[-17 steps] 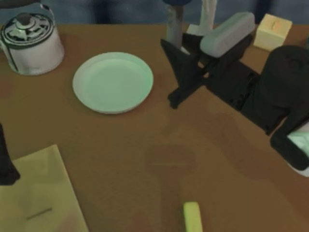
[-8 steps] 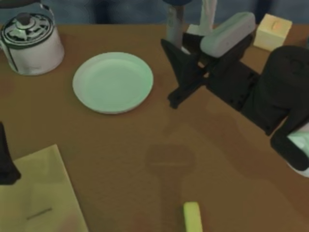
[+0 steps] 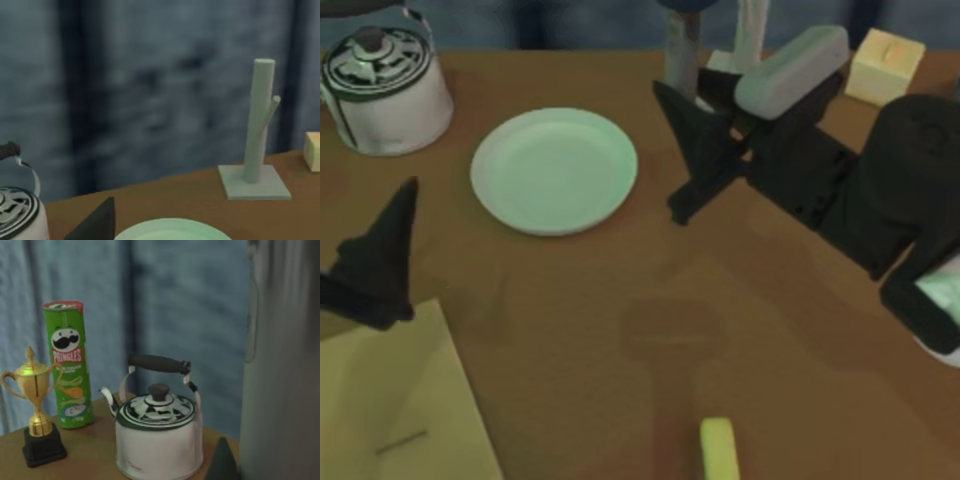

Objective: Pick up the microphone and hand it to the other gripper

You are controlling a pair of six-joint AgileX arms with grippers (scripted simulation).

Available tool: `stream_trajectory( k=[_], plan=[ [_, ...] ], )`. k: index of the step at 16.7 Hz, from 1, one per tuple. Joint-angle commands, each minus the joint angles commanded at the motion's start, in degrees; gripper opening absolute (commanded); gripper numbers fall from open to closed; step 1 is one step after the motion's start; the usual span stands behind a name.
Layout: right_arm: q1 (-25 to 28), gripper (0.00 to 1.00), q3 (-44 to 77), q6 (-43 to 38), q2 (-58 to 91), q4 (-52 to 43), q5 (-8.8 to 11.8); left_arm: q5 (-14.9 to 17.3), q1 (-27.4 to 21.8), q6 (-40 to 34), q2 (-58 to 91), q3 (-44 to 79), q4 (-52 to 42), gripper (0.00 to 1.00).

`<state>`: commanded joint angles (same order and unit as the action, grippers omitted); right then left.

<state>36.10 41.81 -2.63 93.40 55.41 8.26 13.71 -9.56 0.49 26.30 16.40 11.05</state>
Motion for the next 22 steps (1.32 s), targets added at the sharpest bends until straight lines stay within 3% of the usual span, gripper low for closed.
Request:
stream_trajectory(
  k=[6, 11, 18, 22],
  plan=[
    [0.0, 0.0, 0.0, 0.0, 0.0, 0.0, 0.0, 12.3, -8.5, 0.5, 27.8, 15.1, 10.1, 1.0],
    [0.0, 0.0, 0.0, 0.0, 0.0, 0.0, 0.0, 18.3, -12.7, 0.5, 40.6, 22.4, 15.1, 1.0],
    [0.0, 0.0, 0.0, 0.0, 0.0, 0.0, 0.0, 18.3, -13.3, 0.5, 42.3, 23.6, 15.7, 1.0],
    [0.0, 0.0, 0.0, 0.0, 0.0, 0.0, 0.0, 14.8, -17.2, 0.4, 51.1, 30.3, 18.0, 1.0]
  ],
)
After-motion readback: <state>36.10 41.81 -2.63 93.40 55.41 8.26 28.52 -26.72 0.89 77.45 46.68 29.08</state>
